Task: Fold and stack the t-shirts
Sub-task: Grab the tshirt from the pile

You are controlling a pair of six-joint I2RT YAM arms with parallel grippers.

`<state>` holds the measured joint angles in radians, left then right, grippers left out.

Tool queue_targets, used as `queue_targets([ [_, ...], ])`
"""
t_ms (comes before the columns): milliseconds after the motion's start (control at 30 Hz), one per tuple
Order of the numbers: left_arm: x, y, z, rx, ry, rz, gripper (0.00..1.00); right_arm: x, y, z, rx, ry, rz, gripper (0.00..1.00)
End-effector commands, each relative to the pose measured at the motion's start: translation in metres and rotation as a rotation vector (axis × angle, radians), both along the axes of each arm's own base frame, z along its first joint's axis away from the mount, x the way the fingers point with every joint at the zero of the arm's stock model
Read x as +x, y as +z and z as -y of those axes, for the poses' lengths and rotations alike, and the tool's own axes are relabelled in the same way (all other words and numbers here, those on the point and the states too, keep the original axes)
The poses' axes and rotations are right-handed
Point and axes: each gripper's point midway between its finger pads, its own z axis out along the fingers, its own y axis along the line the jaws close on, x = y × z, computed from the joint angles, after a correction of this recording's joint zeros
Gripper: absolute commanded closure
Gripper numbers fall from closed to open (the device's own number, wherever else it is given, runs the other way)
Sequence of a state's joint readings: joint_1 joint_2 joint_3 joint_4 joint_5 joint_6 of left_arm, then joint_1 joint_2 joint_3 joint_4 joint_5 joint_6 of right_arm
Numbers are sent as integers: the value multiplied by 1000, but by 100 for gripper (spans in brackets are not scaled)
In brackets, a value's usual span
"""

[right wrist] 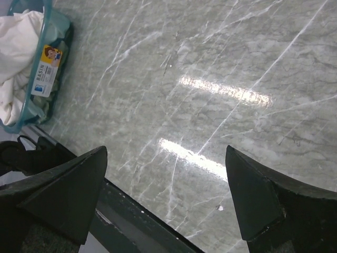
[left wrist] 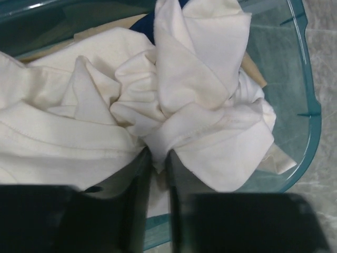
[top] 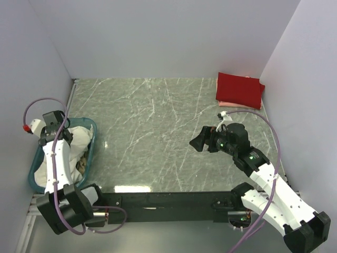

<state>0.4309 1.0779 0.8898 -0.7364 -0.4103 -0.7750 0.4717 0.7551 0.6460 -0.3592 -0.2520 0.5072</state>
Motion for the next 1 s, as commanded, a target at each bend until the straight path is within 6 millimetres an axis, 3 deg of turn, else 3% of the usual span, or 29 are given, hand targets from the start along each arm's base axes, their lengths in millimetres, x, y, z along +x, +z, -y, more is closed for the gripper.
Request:
queue_targets([
  [0,9,16,4,-1,-28,91,82,0,8,-5,21,25,38,1],
  [67,10,31,6,6,-38,127,98,0,9,-5,24,29,39,1],
  [267,21,105,27,28,-158,358,99,-1,10,-8,29,48,35,1],
  [400,31,178,54,46,-299,584,100,-1,13,-9,33,51,40,1],
  [433,36,204,72,30,-400,662,99,-1,14,-9,35,52,45,1],
  [500,44,236,87,29,-504,747,100,-2,16,-10,40,60,49,1],
  [533,44,264,108,13,-616,817,100,-2,16,-11,42,65,50,1],
  [567,48,278,115,10,-659,856,100,-2,17,-11,44,66,53,1],
  [600,47,291,123,6,-703,890,100,-2,17,-11,44,68,53,1],
  [633,43,317,132,30,-754,944,100,-2,18,-12,44,71,53,2],
  [700,38,342,145,36,-821,995,99,-2,21,-12,48,69,59,2],
  [733,28,369,156,69,-871,1045,100,-1,22,-12,50,68,62,2],
  [800,19,400,168,106,-922,1098,100,-2,22,-12,49,70,64,2],
  [900,16,420,190,75,-1024,1175,99,-1,23,-12,51,68,69,2],
  [967,11,423,204,9,-1067,1219,99,0,24,-11,50,63,73,2],
])
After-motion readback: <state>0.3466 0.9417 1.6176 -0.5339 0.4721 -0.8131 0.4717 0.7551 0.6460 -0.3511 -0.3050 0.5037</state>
